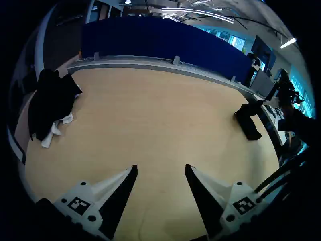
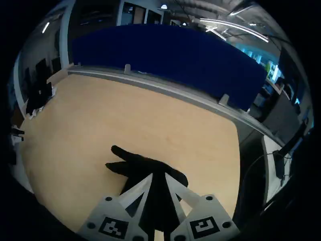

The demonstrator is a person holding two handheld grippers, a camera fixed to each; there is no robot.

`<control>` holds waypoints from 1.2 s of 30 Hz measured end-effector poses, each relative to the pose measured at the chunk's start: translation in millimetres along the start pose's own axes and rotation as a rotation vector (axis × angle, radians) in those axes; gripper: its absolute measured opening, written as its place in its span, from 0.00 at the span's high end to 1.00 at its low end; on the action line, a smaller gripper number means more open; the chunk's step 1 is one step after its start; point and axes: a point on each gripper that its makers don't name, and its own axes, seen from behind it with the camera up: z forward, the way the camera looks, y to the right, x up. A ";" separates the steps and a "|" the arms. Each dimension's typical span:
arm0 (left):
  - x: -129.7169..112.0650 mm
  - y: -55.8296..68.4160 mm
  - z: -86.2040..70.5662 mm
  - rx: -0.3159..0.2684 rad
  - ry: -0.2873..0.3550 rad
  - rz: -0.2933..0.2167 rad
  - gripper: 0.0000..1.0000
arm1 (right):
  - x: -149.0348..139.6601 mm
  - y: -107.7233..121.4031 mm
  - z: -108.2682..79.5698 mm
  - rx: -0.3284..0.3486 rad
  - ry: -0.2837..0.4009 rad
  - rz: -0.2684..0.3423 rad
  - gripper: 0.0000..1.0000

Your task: Fold towel

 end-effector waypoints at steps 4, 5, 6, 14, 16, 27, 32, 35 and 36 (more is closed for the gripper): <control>0.0 0.9 -1.5 -0.003 -0.001 0.004 0.13 | -24.4 0.9 -6.0 -0.007 -0.026 0.018 0.94; -0.2 0.7 -1.8 -0.003 -0.001 0.004 0.13 | -30.9 1.2 -7.1 -0.009 -0.033 0.024 0.94; -0.4 0.5 -2.1 -0.003 -0.001 0.004 0.13 | -37.5 1.6 -8.3 -0.011 -0.041 0.030 0.94; -3.2 -3.0 -4.0 0.003 -0.003 0.003 0.13 | -90.5 -0.3 -14.2 -0.026 -0.101 0.101 0.94; -3.9 -3.5 -4.4 0.003 -0.004 0.003 0.13 | -103.1 -2.2 -14.7 -0.032 -0.119 0.116 0.94; -5.9 -3.2 -6.4 0.005 -0.005 0.012 0.13 | -160.8 -4.5 -3.5 -0.096 -0.223 0.198 0.94; -6.9 -3.9 -7.2 0.008 -0.006 0.014 0.13 | -175.1 -2.9 5.2 -0.119 -0.249 0.249 0.94; -7.5 -3.8 -6.9 0.008 -0.006 0.015 0.13 | -182.6 -1.6 9.9 -0.133 -0.268 0.258 0.92; -7.7 -3.7 -6.8 0.009 -0.006 0.015 0.13 | -184.8 -1.2 11.4 -0.137 -0.273 0.259 0.92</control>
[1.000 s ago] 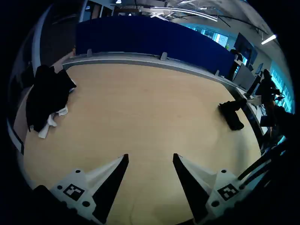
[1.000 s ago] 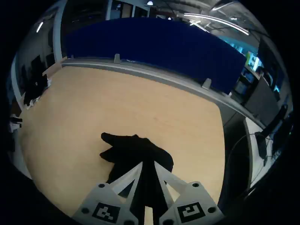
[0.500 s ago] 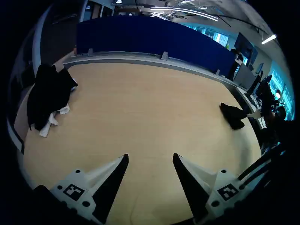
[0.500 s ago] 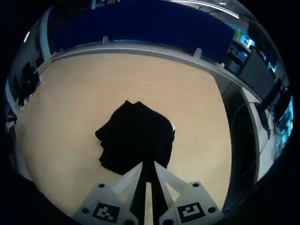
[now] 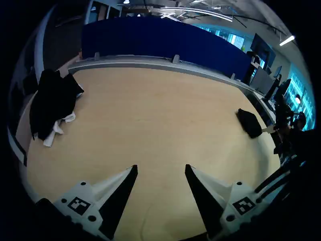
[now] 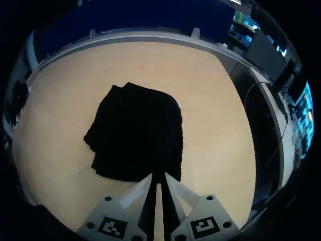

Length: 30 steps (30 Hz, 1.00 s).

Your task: Fold towel

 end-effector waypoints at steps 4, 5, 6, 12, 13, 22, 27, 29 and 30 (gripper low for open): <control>-1.0 1.8 0.5 -0.002 -0.002 0.005 0.13 | -3.9 1.0 6.0 -0.015 -0.015 -0.015 0.91; -1.2 2.2 0.6 -0.001 -0.002 0.007 0.13 | -4.3 1.0 6.8 -0.017 -0.017 -0.021 0.90; -1.4 2.6 0.7 -0.001 -0.003 0.008 0.13 | -4.6 1.0 7.6 -0.020 -0.019 -0.026 0.89; -0.6 4.5 0.0 -0.002 -0.002 0.012 0.13 | -3.5 -0.3 6.2 -0.020 -0.007 -0.044 0.82; -0.4 4.6 0.0 -0.003 -0.002 0.011 0.13 | -3.5 -0.6 5.3 -0.018 -0.005 -0.044 0.79; 2.0 6.3 0.2 -0.008 -0.002 0.016 0.13 | -1.6 1.2 -3.9 -0.021 0.038 -0.042 0.36; 4.4 8.1 -0.5 -0.013 0.000 0.018 0.13 | 7.6 -1.2 -10.3 -0.028 0.088 -0.038 0.09; 4.7 8.3 -0.3 -0.013 0.000 0.018 0.13 | 15.0 -4.7 -13.5 -0.027 0.117 -0.037 0.00; 4.9 8.4 -0.2 -0.013 0.001 0.018 0.13 | 18.7 -6.5 -15.0 -0.026 0.131 -0.037 0.00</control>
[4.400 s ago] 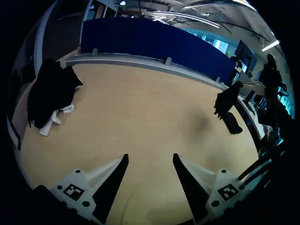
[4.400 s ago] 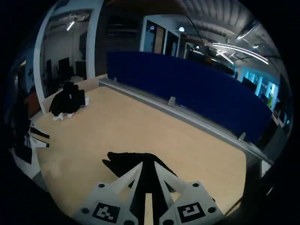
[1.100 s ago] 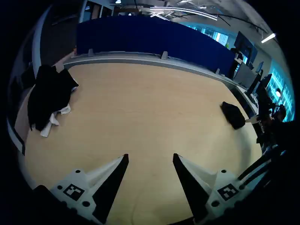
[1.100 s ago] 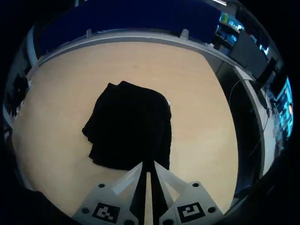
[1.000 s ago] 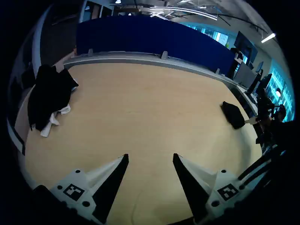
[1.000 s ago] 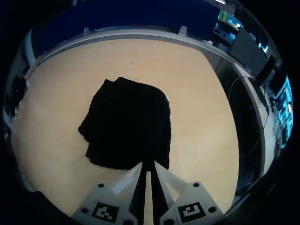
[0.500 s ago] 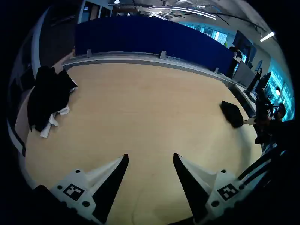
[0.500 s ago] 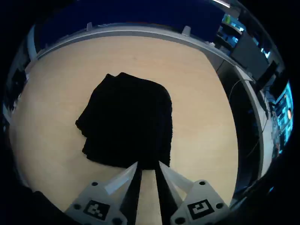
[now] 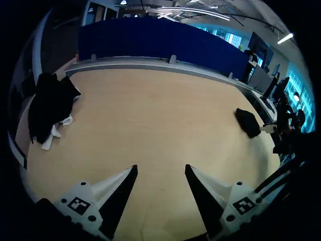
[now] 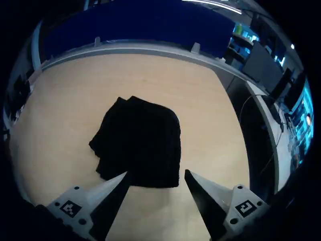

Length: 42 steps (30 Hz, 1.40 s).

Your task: Fold towel

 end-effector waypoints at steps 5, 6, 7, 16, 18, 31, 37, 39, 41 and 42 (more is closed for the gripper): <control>0.3 -0.5 -0.1 0.002 0.000 0.001 0.13 | 14.4 -12.2 1.9 0.011 0.034 0.000 0.00; 0.4 -0.5 -0.3 0.003 -0.001 0.002 0.13 | 16.5 -15.0 3.0 0.014 0.037 0.000 0.00; 0.4 -0.7 -0.5 0.003 0.000 0.002 0.13 | 18.0 -18.8 4.4 0.020 0.039 0.000 0.00; -3.4 -5.2 0.0 0.013 -0.005 -0.004 0.13 | 21.5 -49.6 23.1 0.059 0.037 -0.002 0.00; -4.4 -6.3 -0.1 0.016 -0.007 -0.003 0.13 | 16.9 -52.5 28.9 0.061 0.022 -0.005 0.00; -7.2 -14.2 -0.8 0.031 -0.018 -0.009 0.13 | 3.0 -57.6 39.5 0.121 0.002 -0.013 0.00; -3.2 -12.1 1.1 0.028 -0.016 -0.010 0.13 | 39.7 -56.2 23.7 0.137 0.092 0.010 0.00; -2.7 -11.5 1.9 0.027 -0.016 -0.012 0.13 | 55.0 -50.6 21.3 0.128 0.121 0.018 0.00; -3.1 -11.4 2.4 0.028 -0.017 -0.011 0.13 | 66.8 -42.8 25.3 0.117 0.130 0.020 0.00; -3.4 -11.3 2.6 0.028 -0.017 -0.010 0.13 | 72.2 -39.1 27.4 0.112 0.133 0.022 0.00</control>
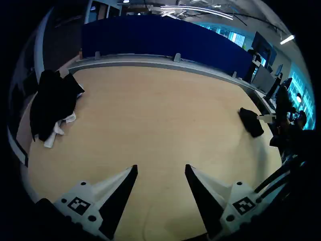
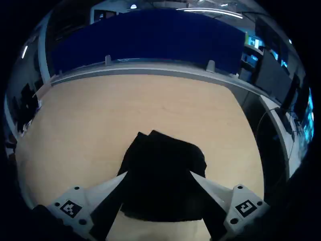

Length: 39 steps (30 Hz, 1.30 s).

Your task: Fold towel

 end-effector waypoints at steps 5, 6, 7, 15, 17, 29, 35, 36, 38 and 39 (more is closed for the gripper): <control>-3.3 -1.6 -0.5 0.010 -0.005 0.000 0.13 | 12.0 13.5 20.0 -0.022 -0.012 -0.002 0.00; -4.1 -1.9 -0.7 0.012 -0.007 -0.002 0.13 | 12.7 15.5 24.3 -0.026 -0.017 -0.002 0.00; -5.1 -2.4 -0.8 0.014 -0.008 -0.004 0.13 | 11.6 16.4 29.1 -0.026 -0.026 -0.001 0.00; -8.9 -6.7 -2.8 0.033 -0.010 -0.011 0.13 | 0.3 16.5 55.7 -0.017 -0.084 0.004 0.00; -8.9 -6.9 -2.5 0.034 -0.009 -0.012 0.13 | -2.1 16.3 58.7 -0.016 -0.092 0.008 0.00; 0.6 -4.6 2.3 0.023 -0.001 -0.010 0.13 | 16.9 9.5 25.2 -0.015 0.013 0.013 0.00; 2.9 -2.9 3.8 0.015 0.001 -0.009 0.13 | -14.4 8.6 4.6 -0.042 -0.012 -0.031 0.00; 3.0 -2.5 4.1 0.013 0.002 -0.008 0.13 | -20.4 8.0 2.4 -0.045 -0.018 -0.037 0.00; 3.6 -2.0 4.3 0.011 0.002 -0.007 0.13 | -30.2 6.2 -0.9 -0.048 -0.027 -0.042 0.00; 3.9 -1.7 4.4 0.010 0.002 -0.006 0.13 | -34.7 5.3 -2.3 -0.050 -0.032 -0.044 0.00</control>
